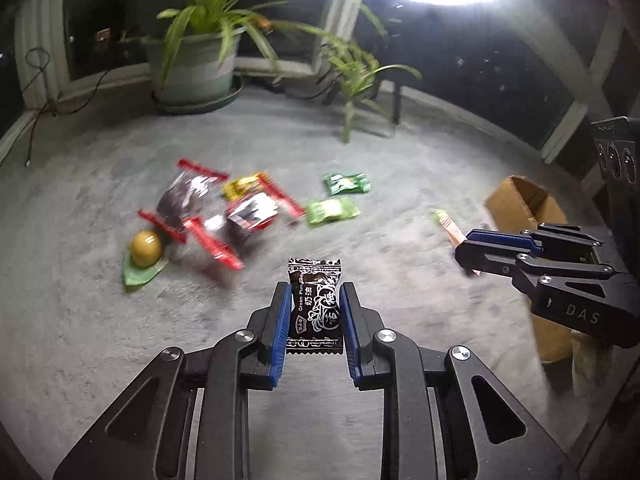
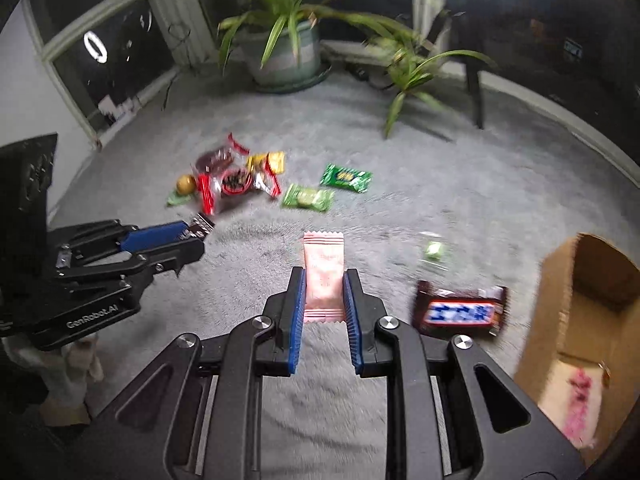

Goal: Organize snacks
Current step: 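Carry both candies over the box and open both tools to drop them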

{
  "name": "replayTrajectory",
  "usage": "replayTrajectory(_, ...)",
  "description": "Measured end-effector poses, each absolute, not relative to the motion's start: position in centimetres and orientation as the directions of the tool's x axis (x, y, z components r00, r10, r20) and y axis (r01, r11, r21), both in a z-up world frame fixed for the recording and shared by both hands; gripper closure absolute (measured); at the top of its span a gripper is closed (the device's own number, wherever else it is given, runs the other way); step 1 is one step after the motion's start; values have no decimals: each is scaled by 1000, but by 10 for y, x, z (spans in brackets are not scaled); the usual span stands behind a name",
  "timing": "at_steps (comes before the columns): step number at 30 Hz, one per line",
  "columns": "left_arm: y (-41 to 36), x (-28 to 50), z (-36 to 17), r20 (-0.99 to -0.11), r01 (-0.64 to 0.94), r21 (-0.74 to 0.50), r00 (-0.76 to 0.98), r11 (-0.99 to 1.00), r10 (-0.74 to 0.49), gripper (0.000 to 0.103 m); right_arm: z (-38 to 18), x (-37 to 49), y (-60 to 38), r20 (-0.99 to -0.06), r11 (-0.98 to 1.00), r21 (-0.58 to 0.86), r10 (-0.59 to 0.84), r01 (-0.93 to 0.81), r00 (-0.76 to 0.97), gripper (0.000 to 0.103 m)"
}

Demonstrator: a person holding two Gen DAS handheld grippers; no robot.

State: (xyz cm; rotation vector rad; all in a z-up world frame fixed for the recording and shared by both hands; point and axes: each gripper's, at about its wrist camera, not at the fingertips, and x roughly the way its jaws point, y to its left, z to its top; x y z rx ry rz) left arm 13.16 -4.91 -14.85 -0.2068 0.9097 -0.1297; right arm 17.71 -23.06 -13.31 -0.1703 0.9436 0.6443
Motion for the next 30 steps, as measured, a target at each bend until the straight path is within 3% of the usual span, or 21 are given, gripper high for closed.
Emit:
replayTrajectory(14, -136, 135, -109, -692, 236, -307, 610, 922, -387, 80, -90, 144, -357, -749, 919, 137, 340, -369, 568, 84)
replayTrajectory(30, -282, 125, -103, -676, 502, -326, 469, 801, -568, 80, -103, 109, -470, -763, 977, 150, 211, -150, 611, 84)
